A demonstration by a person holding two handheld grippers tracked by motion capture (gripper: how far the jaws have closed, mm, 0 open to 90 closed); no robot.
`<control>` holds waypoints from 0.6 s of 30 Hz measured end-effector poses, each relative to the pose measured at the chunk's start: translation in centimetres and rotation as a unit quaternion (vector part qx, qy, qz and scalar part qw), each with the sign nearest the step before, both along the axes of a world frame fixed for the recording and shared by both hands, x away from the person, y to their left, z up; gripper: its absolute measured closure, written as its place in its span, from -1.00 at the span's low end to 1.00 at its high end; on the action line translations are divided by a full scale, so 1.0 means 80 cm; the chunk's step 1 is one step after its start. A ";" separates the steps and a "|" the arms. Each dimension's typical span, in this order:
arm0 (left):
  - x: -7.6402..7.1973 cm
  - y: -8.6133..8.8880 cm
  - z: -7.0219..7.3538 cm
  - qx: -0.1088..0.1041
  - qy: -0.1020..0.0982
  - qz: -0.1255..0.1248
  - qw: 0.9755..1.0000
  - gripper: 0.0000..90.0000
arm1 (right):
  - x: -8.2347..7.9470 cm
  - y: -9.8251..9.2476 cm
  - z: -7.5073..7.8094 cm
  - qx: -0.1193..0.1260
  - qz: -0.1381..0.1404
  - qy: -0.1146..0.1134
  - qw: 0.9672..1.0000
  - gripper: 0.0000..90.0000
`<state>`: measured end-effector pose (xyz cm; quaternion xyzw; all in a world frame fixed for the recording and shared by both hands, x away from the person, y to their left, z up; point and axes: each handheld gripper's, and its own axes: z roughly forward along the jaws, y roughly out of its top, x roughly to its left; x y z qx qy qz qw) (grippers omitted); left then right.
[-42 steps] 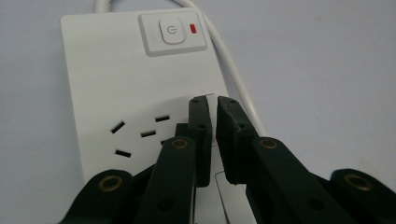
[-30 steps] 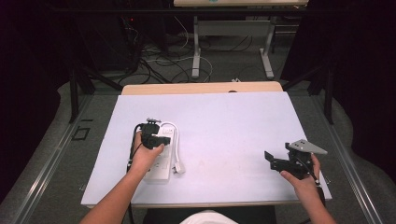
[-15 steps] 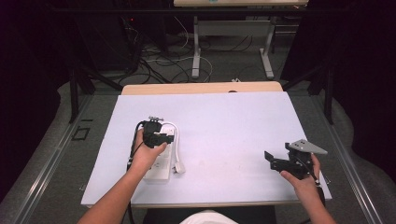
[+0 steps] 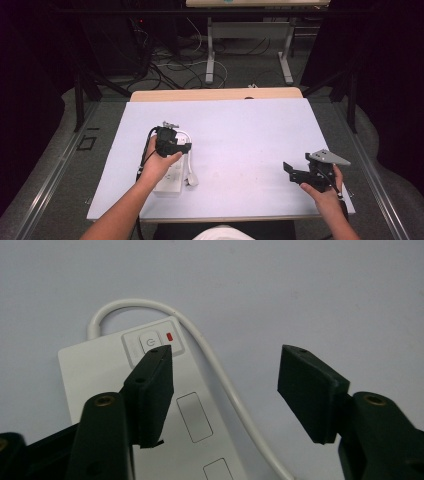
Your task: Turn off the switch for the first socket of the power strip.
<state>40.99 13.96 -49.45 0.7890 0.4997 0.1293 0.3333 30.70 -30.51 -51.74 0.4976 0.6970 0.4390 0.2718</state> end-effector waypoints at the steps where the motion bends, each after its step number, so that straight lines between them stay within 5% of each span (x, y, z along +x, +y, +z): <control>1: 0.000 0.000 0.001 0.002 -0.003 -0.002 1.000 -0.18 | 0.000 0.000 0.000 -0.002 0.000 0.001 1.000 -0.78; 9: 0.000 -0.004 0.006 0.019 -0.031 -0.014 0.999 -0.44 | 0.000 0.000 0.000 -0.003 0.003 -0.002 1.000 -0.77; 18: 0.001 -0.003 0.022 0.035 -0.051 -0.030 0.998 -0.48 | 0.000 0.000 0.000 -0.003 0.003 0.004 1.000 -0.77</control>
